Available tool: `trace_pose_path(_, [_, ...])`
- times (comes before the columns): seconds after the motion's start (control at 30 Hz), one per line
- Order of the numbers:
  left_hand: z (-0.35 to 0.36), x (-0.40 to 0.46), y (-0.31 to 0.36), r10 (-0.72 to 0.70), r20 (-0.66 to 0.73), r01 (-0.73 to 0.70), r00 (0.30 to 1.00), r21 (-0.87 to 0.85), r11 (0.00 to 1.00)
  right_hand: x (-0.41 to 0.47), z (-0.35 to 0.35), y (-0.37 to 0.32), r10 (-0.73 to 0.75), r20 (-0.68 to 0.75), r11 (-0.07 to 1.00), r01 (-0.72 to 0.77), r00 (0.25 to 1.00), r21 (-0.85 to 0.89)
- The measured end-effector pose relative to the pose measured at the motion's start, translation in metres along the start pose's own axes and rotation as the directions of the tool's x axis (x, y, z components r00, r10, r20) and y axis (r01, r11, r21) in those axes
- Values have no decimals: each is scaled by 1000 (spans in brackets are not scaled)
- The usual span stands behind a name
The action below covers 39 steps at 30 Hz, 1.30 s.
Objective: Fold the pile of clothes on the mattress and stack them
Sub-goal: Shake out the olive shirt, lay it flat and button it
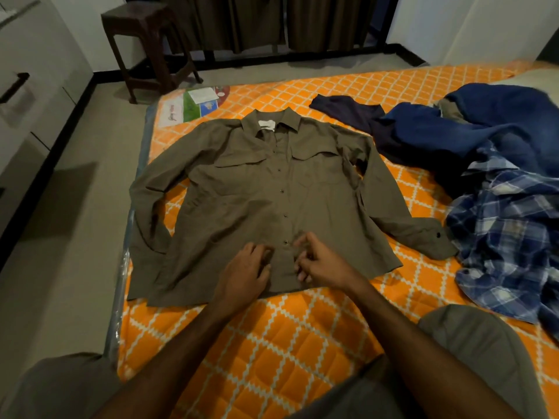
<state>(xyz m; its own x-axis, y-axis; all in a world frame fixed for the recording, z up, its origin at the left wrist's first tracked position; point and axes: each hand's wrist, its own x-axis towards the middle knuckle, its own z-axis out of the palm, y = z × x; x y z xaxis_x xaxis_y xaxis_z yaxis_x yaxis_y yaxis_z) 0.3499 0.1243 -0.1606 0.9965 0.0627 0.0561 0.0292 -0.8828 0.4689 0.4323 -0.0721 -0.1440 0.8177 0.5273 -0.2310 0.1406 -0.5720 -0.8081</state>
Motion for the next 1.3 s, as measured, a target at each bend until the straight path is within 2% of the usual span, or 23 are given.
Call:
trace_pose_path(0.1, [0, 10, 6, -32, -42, 32, 999, 17, 999, 13, -10, 5, 28, -143, 972, -60, 989, -227])
trace_pose_path(0.23, [2, 26, 9, -55, -41, 55, 998, 14, 998, 24, 2, -11, 29, -150, 949, -74, 988, -306])
trace_pose_path(0.4, [6, 42, 7, -79, -72, 74, 994, -68, 995, 37, 16, -18, -72, -240, 889, -47, 968, -455])
trace_pose_path(0.6, [12, 47, 3, -43, -18, 44, 999, 69, 997, 40, 17, -16, -129, -241, 844, -21, 962, -536])
trace_pose_path(0.67, [14, 47, 4, -35, -57, 39, 998, 59, 997, 42, 11, -16, -90, -251, 883, -39, 964, -467])
trace_pose_path(0.77, [17, 47, 7, -45, -103, 54, 994, 92, 994, 49, -8, -11, 103, -194, 957, -151, 976, -248])
trace_pose_path(0.83, [19, 45, 13, -63, -94, 80, 994, 191, 978, 53, -22, -2, 216, -122, 966, -230, 969, -118])
trace_pose_path(0.93, [21, 45, 20, -77, -84, 98, 993, 278, 956, 53, -35, 5, 301, -56, 952, -297, 952, 74])
trace_pose_path(1.03, [20, 48, 18, -70, -105, 92, 992, 226, 970, 50, -42, -2, 327, -22, 921, -314, 945, 232])
trace_pose_path(1.13, [19, 51, 13, -94, -116, 107, 989, 115, 988, 46, -43, -10, 292, 2, 890, -273, 956, 365])
trace_pose_path(1.3, [15, 54, 13, -206, -102, 206, 973, -9, 978, 45, -42, -10, 243, 18, 891, -230, 970, 392])
